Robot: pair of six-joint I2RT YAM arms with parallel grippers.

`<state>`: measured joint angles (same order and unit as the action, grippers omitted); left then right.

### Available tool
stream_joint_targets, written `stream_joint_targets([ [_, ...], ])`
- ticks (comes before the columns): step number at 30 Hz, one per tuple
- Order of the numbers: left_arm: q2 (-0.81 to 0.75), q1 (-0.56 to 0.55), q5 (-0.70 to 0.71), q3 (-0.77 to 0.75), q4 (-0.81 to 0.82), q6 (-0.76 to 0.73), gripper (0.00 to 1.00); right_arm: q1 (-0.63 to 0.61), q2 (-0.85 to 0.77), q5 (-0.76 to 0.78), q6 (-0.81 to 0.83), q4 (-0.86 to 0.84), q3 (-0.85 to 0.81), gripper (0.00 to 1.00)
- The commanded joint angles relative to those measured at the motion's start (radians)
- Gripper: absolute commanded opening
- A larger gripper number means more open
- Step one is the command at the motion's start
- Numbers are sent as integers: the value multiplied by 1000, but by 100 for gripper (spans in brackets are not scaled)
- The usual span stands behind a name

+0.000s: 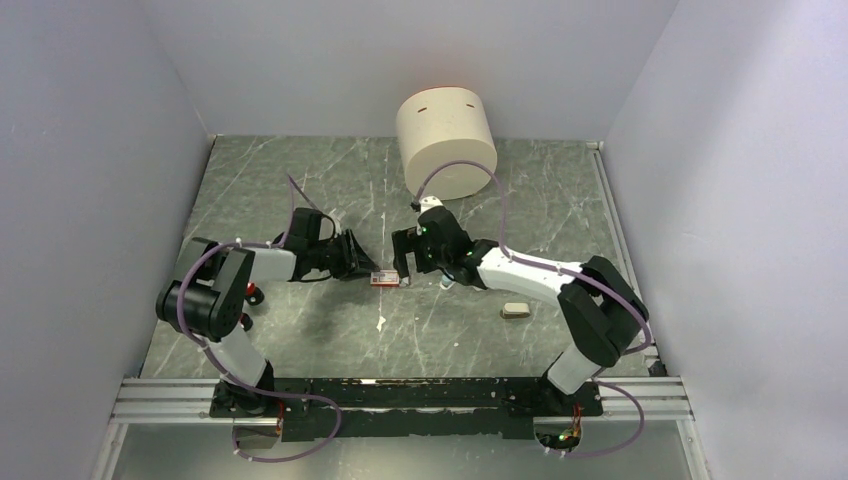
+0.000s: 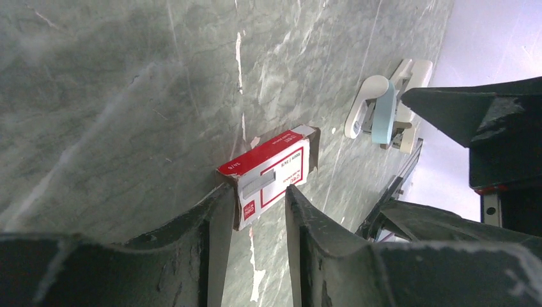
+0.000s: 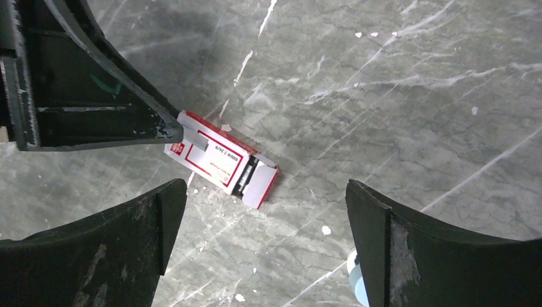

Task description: Load the staples into the stapler

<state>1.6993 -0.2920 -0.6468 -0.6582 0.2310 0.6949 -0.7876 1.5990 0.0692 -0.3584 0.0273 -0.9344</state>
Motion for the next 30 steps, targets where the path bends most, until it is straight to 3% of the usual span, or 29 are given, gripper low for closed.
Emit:
stream_joint_targets([
  [1, -32, -5, 15, 8, -10, -21, 39, -16, 23, -6, -9, 38, -33, 99],
  [6, -20, -5, 21, 11, -4, -18, 38, -26, 82, 9, -99, 60, -75, 68],
  [14, -22, -5, 29, 15, -5, -16, 37, -93, 190, 160, -206, 189, -179, 50],
  [20, -21, -5, 30, 12, -10, -23, 36, -93, 206, 241, -255, 254, -201, 45],
  [24, -19, -4, 26, 11, -9, -23, 37, -94, 214, 217, -245, 250, -200, 45],
  [30, -18, -5, 20, 12, -5, -21, 39, -94, 224, 167, -225, 237, -206, 53],
])
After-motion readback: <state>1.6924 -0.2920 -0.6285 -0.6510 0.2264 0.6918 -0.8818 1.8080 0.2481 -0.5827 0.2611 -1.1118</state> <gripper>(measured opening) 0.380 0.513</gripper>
